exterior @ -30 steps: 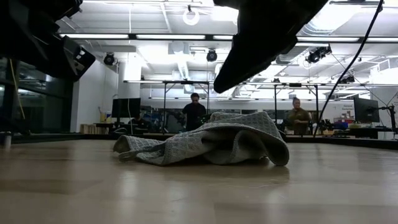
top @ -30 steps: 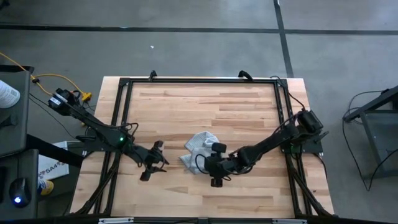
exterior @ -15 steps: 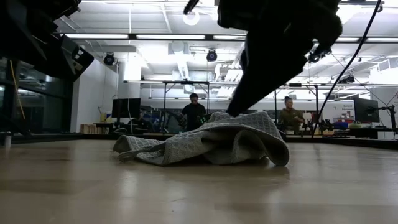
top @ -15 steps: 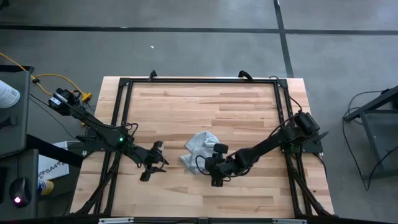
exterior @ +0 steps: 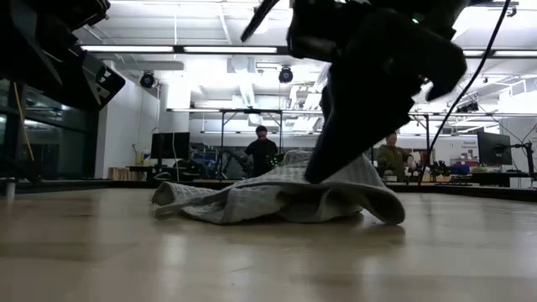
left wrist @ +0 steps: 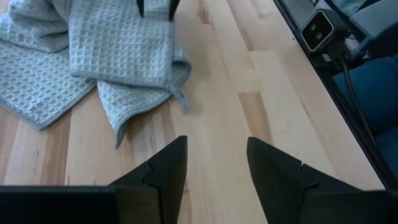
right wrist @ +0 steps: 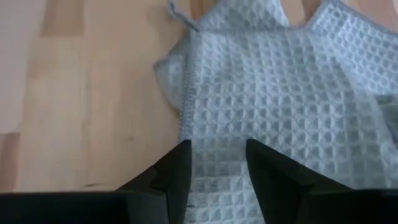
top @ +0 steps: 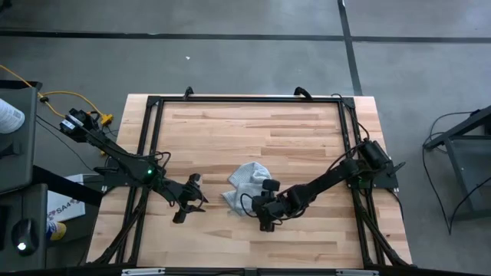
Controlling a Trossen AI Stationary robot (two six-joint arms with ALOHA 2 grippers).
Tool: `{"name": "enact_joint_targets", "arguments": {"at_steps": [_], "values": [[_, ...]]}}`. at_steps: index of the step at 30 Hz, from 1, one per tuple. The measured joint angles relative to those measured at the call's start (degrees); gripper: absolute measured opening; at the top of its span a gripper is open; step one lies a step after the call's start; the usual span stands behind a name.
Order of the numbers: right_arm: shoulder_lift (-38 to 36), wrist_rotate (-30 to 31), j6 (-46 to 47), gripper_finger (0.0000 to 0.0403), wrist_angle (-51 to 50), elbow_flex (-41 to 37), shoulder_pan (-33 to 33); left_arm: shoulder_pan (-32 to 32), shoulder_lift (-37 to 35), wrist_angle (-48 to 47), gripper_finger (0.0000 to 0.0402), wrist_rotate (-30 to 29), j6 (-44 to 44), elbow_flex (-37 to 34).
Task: Fold microfiber towels
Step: Fold the gray towel
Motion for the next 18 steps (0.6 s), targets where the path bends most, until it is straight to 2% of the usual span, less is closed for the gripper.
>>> {"name": "enact_joint_targets", "arguments": {"at_steps": [18], "values": [[-0.08,-0.76,1.62,0.0146,-1.54,1.92,1.51,0.00,0.00,-0.19,0.0166,-0.01,-0.84,0.00]]}}
